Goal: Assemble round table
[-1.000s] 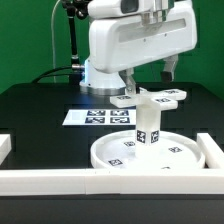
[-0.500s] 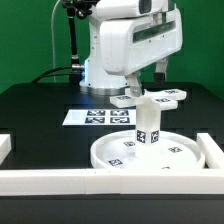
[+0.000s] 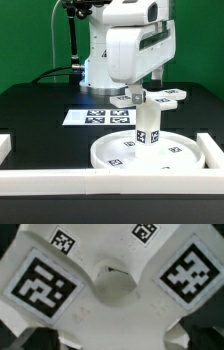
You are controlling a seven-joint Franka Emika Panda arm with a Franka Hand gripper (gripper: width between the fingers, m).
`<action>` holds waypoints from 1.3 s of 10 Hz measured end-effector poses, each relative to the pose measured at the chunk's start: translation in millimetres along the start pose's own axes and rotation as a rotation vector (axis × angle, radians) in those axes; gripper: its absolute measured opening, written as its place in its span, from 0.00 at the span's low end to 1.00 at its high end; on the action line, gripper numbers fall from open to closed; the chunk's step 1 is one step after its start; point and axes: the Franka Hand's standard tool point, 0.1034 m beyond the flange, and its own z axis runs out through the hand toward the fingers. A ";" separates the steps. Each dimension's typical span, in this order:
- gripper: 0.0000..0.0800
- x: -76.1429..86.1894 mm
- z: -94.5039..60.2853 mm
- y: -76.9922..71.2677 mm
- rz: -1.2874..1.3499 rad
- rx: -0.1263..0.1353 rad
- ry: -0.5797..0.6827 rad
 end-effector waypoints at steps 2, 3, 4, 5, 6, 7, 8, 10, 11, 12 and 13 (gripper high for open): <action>0.81 0.1 4.3 1.0 -0.010 -0.003 -0.018; 0.81 0.3 4.5 0.8 -0.003 -0.004 -0.022; 0.64 -0.2 4.9 0.8 0.000 -0.006 -0.028; 0.64 -0.9 5.0 1.1 0.000 -0.007 -0.030; 0.56 -1.3 5.0 1.3 0.001 -0.007 -0.030; 0.56 -1.3 5.0 1.4 0.006 -0.007 -0.030; 0.56 -1.6 5.0 1.5 0.026 -0.008 -0.030; 0.56 -1.9 4.8 1.7 0.051 -0.007 -0.028; 0.56 -1.5 4.6 1.1 0.226 -0.002 -0.018; 0.56 -2.4 5.0 0.7 0.363 0.000 -0.016; 0.56 -3.0 5.9 -0.4 0.496 0.011 -0.010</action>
Offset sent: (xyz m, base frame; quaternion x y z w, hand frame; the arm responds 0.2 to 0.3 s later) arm 0.0064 0.0019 -0.0010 0.0007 -0.0291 -0.0029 0.9996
